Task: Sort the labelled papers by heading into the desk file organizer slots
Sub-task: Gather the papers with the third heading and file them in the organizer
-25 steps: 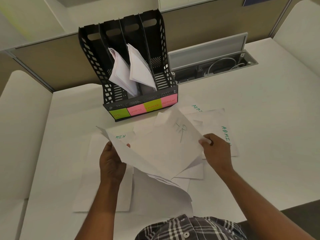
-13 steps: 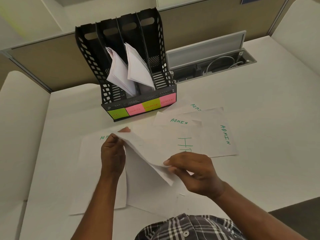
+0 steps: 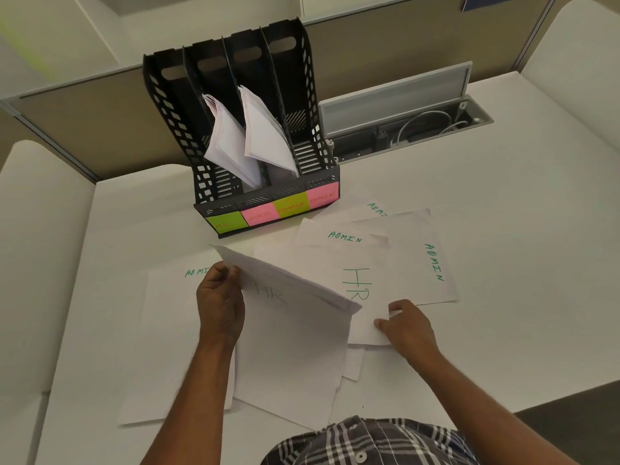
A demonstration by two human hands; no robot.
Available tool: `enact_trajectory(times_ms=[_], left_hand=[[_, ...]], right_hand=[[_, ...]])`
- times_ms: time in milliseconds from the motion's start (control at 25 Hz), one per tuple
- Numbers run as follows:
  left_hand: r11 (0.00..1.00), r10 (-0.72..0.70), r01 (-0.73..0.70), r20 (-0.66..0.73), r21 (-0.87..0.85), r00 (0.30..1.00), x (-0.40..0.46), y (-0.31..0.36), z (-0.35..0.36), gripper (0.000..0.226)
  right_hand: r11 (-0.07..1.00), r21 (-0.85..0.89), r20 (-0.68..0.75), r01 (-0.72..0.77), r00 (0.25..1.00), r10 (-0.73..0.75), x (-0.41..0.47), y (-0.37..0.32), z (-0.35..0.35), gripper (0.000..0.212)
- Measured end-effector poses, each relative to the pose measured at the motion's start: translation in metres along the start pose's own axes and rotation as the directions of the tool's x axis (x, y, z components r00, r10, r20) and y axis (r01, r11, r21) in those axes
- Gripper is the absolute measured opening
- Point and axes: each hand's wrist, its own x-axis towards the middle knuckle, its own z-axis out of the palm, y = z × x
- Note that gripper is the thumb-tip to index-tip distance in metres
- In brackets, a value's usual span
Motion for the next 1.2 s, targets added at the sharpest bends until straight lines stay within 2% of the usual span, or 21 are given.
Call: enact_trajectory(times_ms=[80,120,200,280,320,360,480,560,680,760,840,880,920,960,1000,1080,1120,1160,1200], left_hand=[[1.0,0.004,-0.004,-0.007,-0.019,1.0,0.0,0.002,0.003,0.037],[1.0,0.009,-0.009,-0.006,-0.019,1.0,0.0,0.003,0.005,0.032],[0.999,0.022,-0.023,0.008,0.037,1.0,0.0,0.006,0.009,0.024],[0.987,0.047,-0.051,0.032,0.154,0.998,-0.002,0.008,0.017,0.025],[0.979,0.065,-0.074,0.05,0.191,0.997,-0.004,0.01,0.024,0.027],[0.972,0.089,-0.103,0.074,0.213,0.993,-0.006,0.014,0.033,0.028],[0.943,0.177,-0.21,0.144,0.259,0.974,-0.011,0.032,0.062,0.023],[0.918,0.247,-0.285,0.164,0.277,0.955,-0.012,0.047,0.076,0.019],[0.855,0.356,-0.386,0.148,0.347,0.922,-0.012,0.068,0.089,0.012],[0.841,0.396,-0.398,0.085,0.367,0.914,-0.009,0.076,0.093,0.011],[0.838,0.424,-0.387,-0.012,0.384,0.906,-0.005,0.083,0.096,0.011],[0.837,0.435,-0.378,-0.06,0.396,0.899,-0.003,0.085,0.095,0.012],[0.837,0.433,-0.358,-0.1,0.413,0.896,-0.002,0.087,0.095,0.013],[0.838,0.428,-0.337,-0.135,0.429,0.894,-0.001,0.088,0.094,0.016],[0.837,0.428,-0.322,-0.162,0.442,0.889,-0.002,0.089,0.094,0.017],[0.838,0.424,-0.304,-0.192,0.453,0.885,-0.005,0.092,0.095,0.015],[0.843,0.421,-0.313,-0.175,0.437,0.89,-0.006,0.095,0.095,0.008],[0.861,0.396,-0.324,-0.12,0.392,0.91,-0.008,0.098,0.093,0.009],[0.881,0.364,-0.334,-0.03,0.335,0.931,-0.01,0.1,0.088,0.025]], right_hand=[[0.993,0.019,-0.121,0.119,0.986,-0.116,-0.007,-0.008,-0.004,0.011],[0.971,0.011,-0.219,0.237,0.948,-0.229,-0.012,-0.014,-0.01,0.007],[0.857,0.006,-0.403,0.515,0.786,-0.469,-0.025,-0.033,-0.027,0.011],[0.689,0.0,-0.484,0.725,0.602,-0.635,-0.035,-0.057,-0.047,0.006],[0.609,-0.006,-0.484,0.793,0.53,-0.696,-0.039,-0.069,-0.058,0.006],[0.541,0.019,-0.451,0.841,0.491,-0.746,-0.042,-0.08,-0.068,0.008],[0.401,0.082,-0.286,0.912,0.407,-0.868,-0.049,-0.11,-0.096,0.015],[0.359,0.103,-0.228,0.927,0.374,-0.899,-0.052,-0.127,-0.113,0.017],[0.35,0.238,-0.2,0.906,0.399,-0.895,-0.046,-0.145,-0.132,0.017],[0.336,0.45,-0.215,0.827,0.465,-0.859,-0.038,-0.149,-0.131,0.011],[0.268,0.77,-0.129,0.579,0.552,-0.824,-0.033,-0.146,-0.122,0.04],[0.251,0.871,-0.046,0.423,0.577,-0.815,-0.028,-0.141,-0.115,0.055],[0.249,0.916,0.021,0.315,0.583,-0.812,-0.024,-0.134,-0.107,0.06],[0.28,0.908,0.052,0.311,0.58,-0.813,-0.021,-0.127,-0.097,0.053],[0.358,0.836,0.056,0.416,0.584,-0.81,-0.02,-0.122,-0.086,0.042],[0.527,0.533,-0.041,0.662,0.642,-0.765,-0.018,-0.116,-0.065,0.027],[0.582,0.47,-0.097,0.663,0.694,-0.713,-0.017,-0.115,-0.056,0.018],[0.592,0.507,-0.134,0.626,0.736,-0.664,-0.017,-0.117,-0.051,0.012],[0.568,0.566,-0.158,0.597,0.755,-0.636,-0.017,-0.119,-0.05,0.01]])
